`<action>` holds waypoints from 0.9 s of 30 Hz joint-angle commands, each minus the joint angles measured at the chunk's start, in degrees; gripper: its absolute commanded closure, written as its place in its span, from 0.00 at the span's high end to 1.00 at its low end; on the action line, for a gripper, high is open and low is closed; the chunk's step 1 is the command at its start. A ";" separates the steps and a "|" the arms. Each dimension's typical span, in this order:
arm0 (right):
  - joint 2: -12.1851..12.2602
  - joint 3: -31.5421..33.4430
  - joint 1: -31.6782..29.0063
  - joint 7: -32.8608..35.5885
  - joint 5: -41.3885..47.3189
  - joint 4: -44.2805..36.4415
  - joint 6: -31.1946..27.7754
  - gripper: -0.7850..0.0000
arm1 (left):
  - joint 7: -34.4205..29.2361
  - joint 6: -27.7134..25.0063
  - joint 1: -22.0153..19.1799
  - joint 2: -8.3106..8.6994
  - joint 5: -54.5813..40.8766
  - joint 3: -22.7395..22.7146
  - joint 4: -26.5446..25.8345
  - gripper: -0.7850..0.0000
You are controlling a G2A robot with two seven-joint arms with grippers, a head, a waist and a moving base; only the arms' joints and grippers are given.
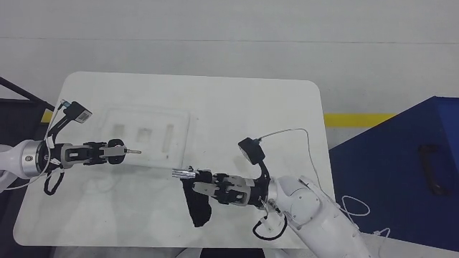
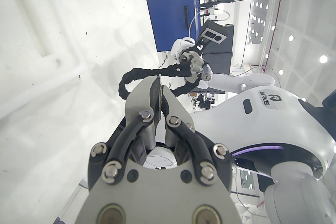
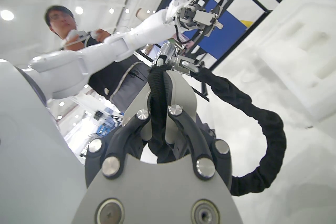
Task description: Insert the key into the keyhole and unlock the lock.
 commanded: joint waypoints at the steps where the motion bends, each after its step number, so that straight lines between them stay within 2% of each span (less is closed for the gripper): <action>1: -0.09 -0.24 0.43 0.30 1.60 0.72 -0.44 0.00 | 0.00 0.00 0.00 0.00 0.00 0.00 0.00 0.00; 10: -0.09 -0.24 0.43 0.30 1.60 0.72 -0.44 0.00 | 0.76 -0.51 -0.01 -0.12 -0.73 -0.27 -0.91 0.00; 14: 0.01 0.43 -1.15 -1.81 2.32 1.22 2.79 0.00 | 3.10 -8.57 1.15 -0.26 -3.85 -0.60 -1.49 0.00; 15: -0.01 0.42 -1.52 -2.14 3.29 1.06 3.38 0.00 | 3.56 -10.57 1.69 -0.32 -4.71 -0.44 -1.61 0.00; 19: -0.02 0.13 -1.91 0.65 10.60 2.02 4.30 0.00 | 4.93 -12.31 3.32 -0.84 -6.40 -0.22 -3.47 0.00; 22: -0.15 -0.40 -0.93 5.36 18.88 3.53 7.23 0.00 | 5.62 -13.00 4.53 -1.40 -7.18 -0.14 -5.97 0.00; 27: -0.17 -0.39 -0.78 5.78 19.40 3.73 7.20 0.00 | 5.56 -12.94 4.89 -1.54 -8.09 -0.05 -6.61 0.00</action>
